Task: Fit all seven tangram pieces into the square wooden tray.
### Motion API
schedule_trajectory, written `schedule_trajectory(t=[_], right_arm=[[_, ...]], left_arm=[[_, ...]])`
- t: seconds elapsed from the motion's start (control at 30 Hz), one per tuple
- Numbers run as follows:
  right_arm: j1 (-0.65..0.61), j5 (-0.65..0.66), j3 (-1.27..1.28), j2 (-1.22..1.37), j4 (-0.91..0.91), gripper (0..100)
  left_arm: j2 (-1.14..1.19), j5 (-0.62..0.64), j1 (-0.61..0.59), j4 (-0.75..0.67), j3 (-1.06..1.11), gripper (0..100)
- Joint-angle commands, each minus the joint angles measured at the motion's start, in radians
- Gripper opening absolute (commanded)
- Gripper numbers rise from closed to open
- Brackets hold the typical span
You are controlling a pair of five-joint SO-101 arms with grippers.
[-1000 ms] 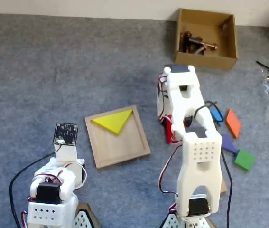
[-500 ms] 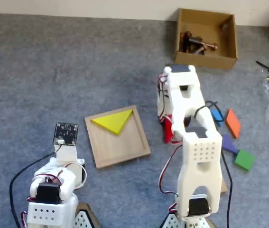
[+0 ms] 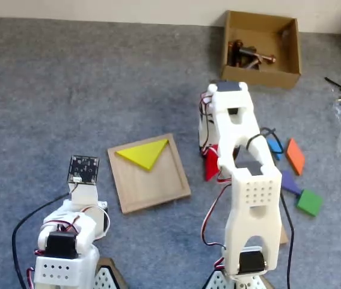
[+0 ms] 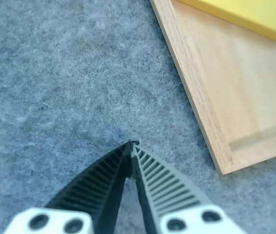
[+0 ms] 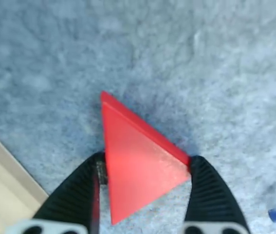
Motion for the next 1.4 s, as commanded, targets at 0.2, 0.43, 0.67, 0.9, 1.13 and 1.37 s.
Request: schedule_trajectory(t=[0.2,0.43,0.67,0.9,1.13,1.37], right_arm=[[-0.019,0.009,-0.005,-0.015,-0.031,6.7],[-0.019,0.011,-0.005,-0.016,-0.025,6.7],[-0.021,0.011,-0.007,-0.016,-0.025,6.6],[-0.018,0.011,-0.005,-0.016,-0.025,6.6],[-0.016,0.011,-0.005,-0.016,-0.024,6.6],[-0.018,0.011,-0.005,-0.021,-0.024,4.2]], left_arm=[[-0.007,0.008,0.015,-0.002,0.019,1],[-0.007,0.008,0.015,-0.002,0.019,1],[-0.007,0.008,0.015,-0.002,0.019,1],[-0.007,0.008,0.015,-0.002,0.019,1],[-0.007,0.008,0.015,-0.002,0.019,1],[-0.007,0.008,0.015,-0.002,0.019,1]])
